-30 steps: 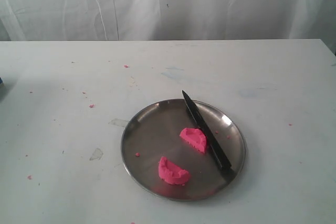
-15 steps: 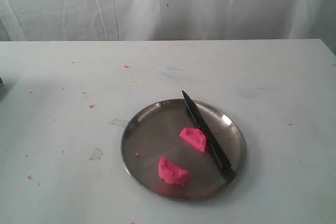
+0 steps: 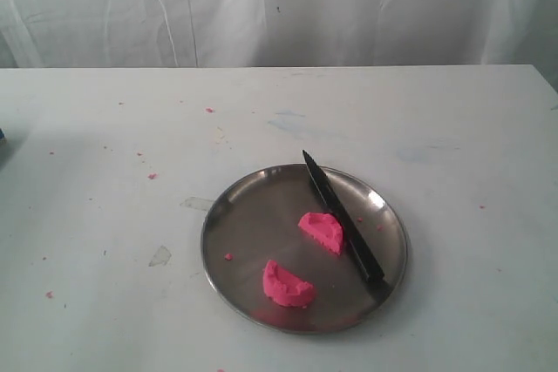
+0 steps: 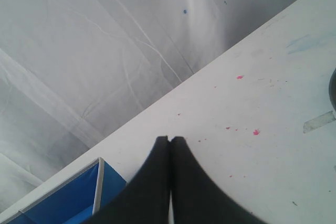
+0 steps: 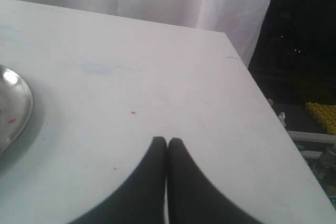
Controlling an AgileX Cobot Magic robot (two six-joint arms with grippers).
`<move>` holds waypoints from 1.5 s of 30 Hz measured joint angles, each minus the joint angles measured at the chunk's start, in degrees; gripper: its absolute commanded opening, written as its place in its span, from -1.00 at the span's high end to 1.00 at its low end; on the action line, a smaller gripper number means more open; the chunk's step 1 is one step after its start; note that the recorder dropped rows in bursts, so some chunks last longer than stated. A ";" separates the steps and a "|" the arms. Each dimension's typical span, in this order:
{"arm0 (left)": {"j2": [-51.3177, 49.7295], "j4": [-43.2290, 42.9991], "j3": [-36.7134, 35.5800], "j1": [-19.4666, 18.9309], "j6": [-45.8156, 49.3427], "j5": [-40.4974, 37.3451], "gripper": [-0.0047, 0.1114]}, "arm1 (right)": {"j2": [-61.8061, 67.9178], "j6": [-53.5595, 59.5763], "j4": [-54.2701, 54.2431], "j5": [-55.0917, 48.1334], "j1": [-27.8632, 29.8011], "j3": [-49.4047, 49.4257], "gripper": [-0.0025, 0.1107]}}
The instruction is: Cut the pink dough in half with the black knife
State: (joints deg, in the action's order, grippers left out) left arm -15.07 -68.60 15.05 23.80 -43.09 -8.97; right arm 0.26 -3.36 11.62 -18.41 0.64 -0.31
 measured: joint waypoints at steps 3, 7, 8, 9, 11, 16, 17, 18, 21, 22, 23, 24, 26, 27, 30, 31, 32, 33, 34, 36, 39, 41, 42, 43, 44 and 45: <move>0.00 0.00 0.00 0.00 0.00 0.00 0.92 | 0.00 1.02 -0.99 0.00 0.02 0.00 0.96; 0.00 0.00 0.00 0.00 0.00 0.00 0.92 | 0.00 1.14 -1.21 0.00 0.02 0.00 0.96; 0.00 0.00 0.00 0.00 0.00 0.00 0.92 | 0.00 1.14 -1.21 0.00 0.02 0.00 0.96; 0.12 0.00 0.00 -0.15 0.00 0.00 0.92 | 0.00 1.14 -1.21 0.00 0.02 0.00 0.96; 1.77 0.00 0.00 -5.35 0.00 2.32 0.92 | 0.00 1.24 -1.21 0.00 0.02 0.00 0.96; 6.16 0.00 0.00 -19.62 0.00 2.61 0.92 | 0.00 1.24 -1.21 0.00 0.02 0.00 0.96; 6.98 0.00 0.00 -20.30 -0.15 2.94 0.92 | 0.00 1.24 -1.21 0.00 0.02 0.00 0.96; 8.15 0.00 0.00 -20.82 -0.70 4.38 0.92 | 0.00 1.24 -1.21 0.00 0.02 0.00 0.96; 9.86 0.64 0.00 -21.07 -5.48 10.79 0.92 | 0.00 1.24 -1.21 0.00 0.02 0.00 0.96; 9.91 1.38 0.00 -21.07 -8.48 14.69 0.92 | 0.00 1.24 -1.21 0.00 0.02 0.00 0.96; 9.91 1.80 0.00 -21.07 -9.43 16.47 0.92 | 0.00 1.24 -1.21 0.00 0.02 0.00 0.96; 9.91 3.87 0.00 -21.07 -9.36 18.81 0.92 | 0.00 1.24 -1.21 0.00 0.02 0.00 0.96; 9.91 17.42 0.00 -21.07 5.15 18.56 0.92 | 0.00 1.24 -1.21 0.00 0.02 0.00 0.96; 9.91 25.18 0.00 -21.07 13.51 18.19 0.92 | 0.00 1.24 -1.21 0.00 0.02 0.00 0.96; 9.91 68.60 0.00 -21.16 61.61 14.88 0.92 | 0.00 1.24 -1.21 0.00 0.02 0.00 0.96; 9.91 71.82 -0.28 -21.16 64.95 13.11 0.92 | 0.00 1.24 -1.21 0.00 0.02 0.00 0.96; 9.81 72.05 -0.90 -21.16 63.81 11.87 0.92 | 0.00 1.24 -1.21 0.00 0.02 0.00 0.96; 9.81 71.45 -2.89 -21.16 58.39 8.97 0.92 | 0.00 1.24 -1.21 0.00 0.02 0.00 0.96; 10.11 70.22 -4.46 -21.16 54.54 7.10 0.92 | 0.00 1.24 -1.21 0.00 0.02 0.00 0.96; 12.05 65.64 -9.77 -21.99 44.18 1.04 0.92 | 0.00 1.24 -1.21 0.00 0.02 0.00 0.96; 14.28 62.41 -14.11 -23.99 37.52 -4.62 0.92 | 0.00 1.24 -1.21 0.00 0.02 0.00 0.96; 14.56 60.29 -14.82 -25.84 36.03 -6.08 0.92 | 0.00 1.24 -1.21 0.00 0.02 0.00 0.96; 14.56 59.79 -14.82 -26.65 35.79 -6.32 0.92 | 0.00 1.24 -1.21 0.00 0.02 0.00 0.96; 14.67 59.52 -14.82 -27.26 35.54 -6.59 0.92 | 0.00 1.24 -1.21 0.00 0.02 0.00 0.96; 14.77 59.38 -14.82 -27.54 35.26 -6.73 0.92 | 0.00 1.24 -1.21 0.00 0.02 0.00 0.96; 14.78 59.38 -14.82 -27.56 34.85 -7.02 0.92 | 0.00 1.24 -1.21 0.00 0.02 0.00 0.96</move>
State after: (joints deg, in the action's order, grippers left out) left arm -0.30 -9.23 0.23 -3.75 -8.24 -16.00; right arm 0.26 -2.12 10.40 -18.41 0.66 -0.31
